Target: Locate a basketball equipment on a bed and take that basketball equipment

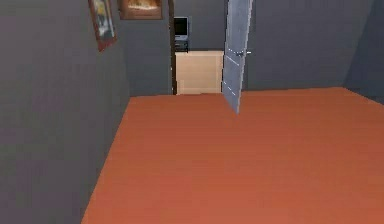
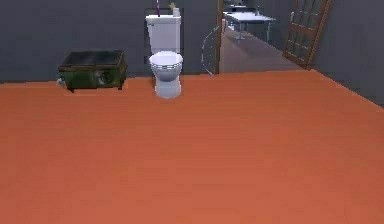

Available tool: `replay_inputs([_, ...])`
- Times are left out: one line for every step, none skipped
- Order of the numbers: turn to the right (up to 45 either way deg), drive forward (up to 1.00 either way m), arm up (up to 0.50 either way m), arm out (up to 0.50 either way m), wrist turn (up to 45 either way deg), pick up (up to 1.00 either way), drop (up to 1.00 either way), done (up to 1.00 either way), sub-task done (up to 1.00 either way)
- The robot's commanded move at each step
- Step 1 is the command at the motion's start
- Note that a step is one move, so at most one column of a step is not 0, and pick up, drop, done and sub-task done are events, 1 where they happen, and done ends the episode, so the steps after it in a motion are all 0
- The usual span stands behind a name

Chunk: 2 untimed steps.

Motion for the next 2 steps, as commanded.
replay_inputs([0.0,1.0,0.0,0.0,0.0,0.0,0.0,0.0,0.0])
replay_inputs([0.0,1.0,0.0,0.0,0.0,0.0,0.0,0.0,0.0])
